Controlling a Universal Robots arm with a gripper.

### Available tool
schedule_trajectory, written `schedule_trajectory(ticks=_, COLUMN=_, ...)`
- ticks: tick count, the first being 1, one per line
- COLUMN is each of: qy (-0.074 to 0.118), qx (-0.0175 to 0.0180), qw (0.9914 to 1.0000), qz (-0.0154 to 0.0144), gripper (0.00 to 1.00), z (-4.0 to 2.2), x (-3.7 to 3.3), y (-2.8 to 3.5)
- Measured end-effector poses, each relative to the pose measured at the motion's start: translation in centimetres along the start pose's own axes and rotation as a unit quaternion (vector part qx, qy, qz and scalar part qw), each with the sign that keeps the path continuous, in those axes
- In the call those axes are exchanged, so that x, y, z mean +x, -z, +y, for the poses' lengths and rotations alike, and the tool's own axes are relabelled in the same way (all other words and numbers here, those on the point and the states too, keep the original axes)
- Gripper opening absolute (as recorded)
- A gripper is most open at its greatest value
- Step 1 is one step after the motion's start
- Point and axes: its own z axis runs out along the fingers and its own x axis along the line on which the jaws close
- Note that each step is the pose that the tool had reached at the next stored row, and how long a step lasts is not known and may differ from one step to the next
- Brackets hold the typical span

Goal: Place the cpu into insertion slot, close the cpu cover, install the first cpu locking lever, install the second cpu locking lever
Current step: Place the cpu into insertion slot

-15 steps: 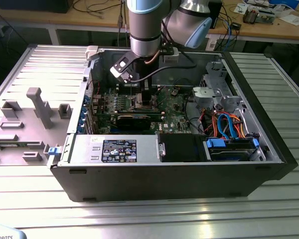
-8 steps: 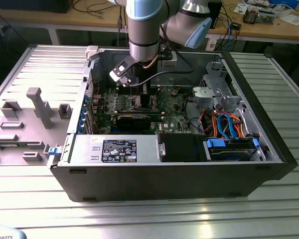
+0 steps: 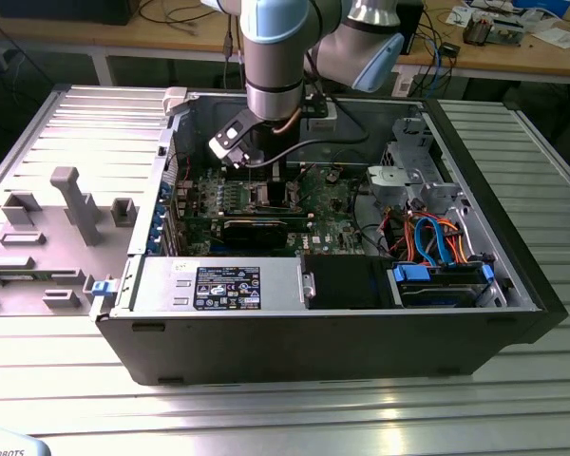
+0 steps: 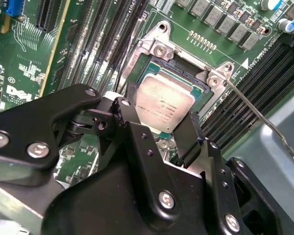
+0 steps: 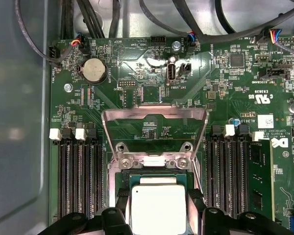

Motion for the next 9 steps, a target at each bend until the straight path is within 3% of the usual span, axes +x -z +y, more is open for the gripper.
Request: schedule_trajectory(ticks=9, qy=0.0, qx=0.0006, qw=1.0, qz=-0.0001, gripper=0.54, z=-0.03, x=0.18, y=-0.52)
